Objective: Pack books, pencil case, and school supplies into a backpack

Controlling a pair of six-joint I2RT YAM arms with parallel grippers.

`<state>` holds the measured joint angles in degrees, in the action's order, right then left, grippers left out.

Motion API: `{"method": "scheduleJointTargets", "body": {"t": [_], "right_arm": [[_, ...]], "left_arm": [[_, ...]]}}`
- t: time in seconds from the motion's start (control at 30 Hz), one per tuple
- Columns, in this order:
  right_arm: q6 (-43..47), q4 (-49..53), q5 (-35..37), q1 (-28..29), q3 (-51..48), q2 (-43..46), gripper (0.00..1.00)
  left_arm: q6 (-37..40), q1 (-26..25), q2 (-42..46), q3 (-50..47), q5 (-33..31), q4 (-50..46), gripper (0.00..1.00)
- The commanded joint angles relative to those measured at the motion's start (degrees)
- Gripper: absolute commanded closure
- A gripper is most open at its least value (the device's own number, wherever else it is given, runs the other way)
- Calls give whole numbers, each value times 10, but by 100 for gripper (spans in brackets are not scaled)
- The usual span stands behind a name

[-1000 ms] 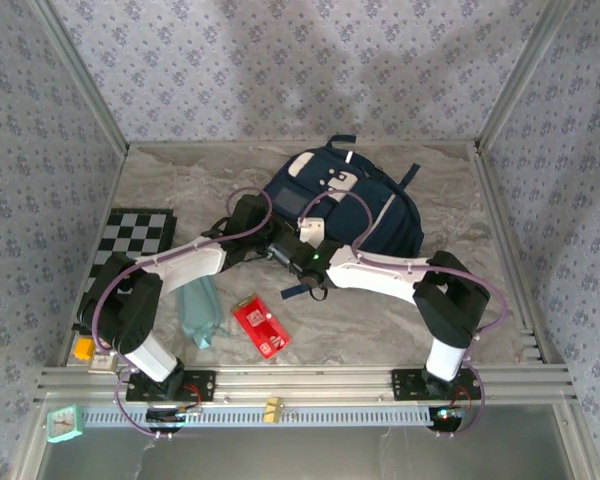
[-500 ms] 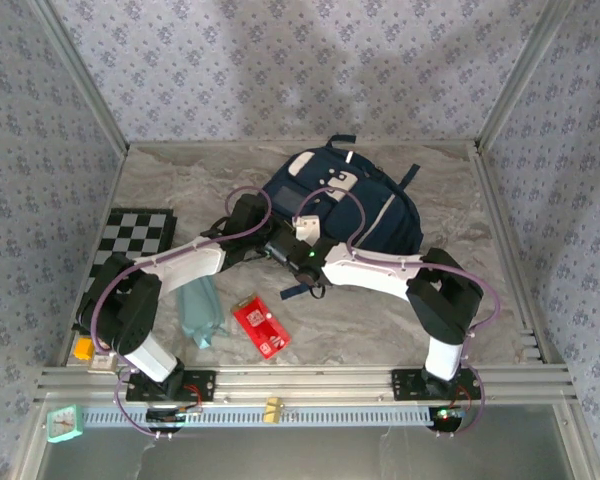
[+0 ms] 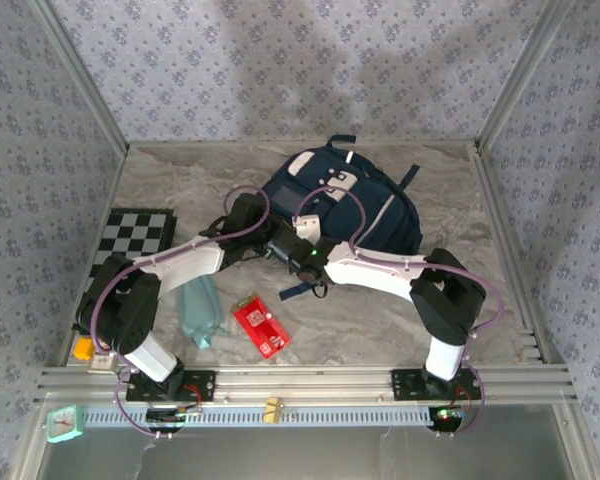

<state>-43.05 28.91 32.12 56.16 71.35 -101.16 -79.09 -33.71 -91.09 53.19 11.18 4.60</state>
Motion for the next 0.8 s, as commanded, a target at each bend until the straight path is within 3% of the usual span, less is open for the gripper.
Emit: {"method": "scheduleJointTargets", "body": {"t": [0.0, 0.33, 0.53, 0.77], "right_arm": [[-14, 29, -36, -1, -25, 45, 100], [-64, 116, -50, -18, -168, 159, 100], [15, 35, -58, -43, -195, 167, 100], [64, -27, -73, -52, -188, 128, 79]], "left_arm": [[19, 22, 35, 31, 25, 15, 100], [38, 80, 22, 34, 36, 3, 100], [36, 81, 10, 38, 46, 9, 100], [39, 75, 15, 40, 41, 5, 100]]}}
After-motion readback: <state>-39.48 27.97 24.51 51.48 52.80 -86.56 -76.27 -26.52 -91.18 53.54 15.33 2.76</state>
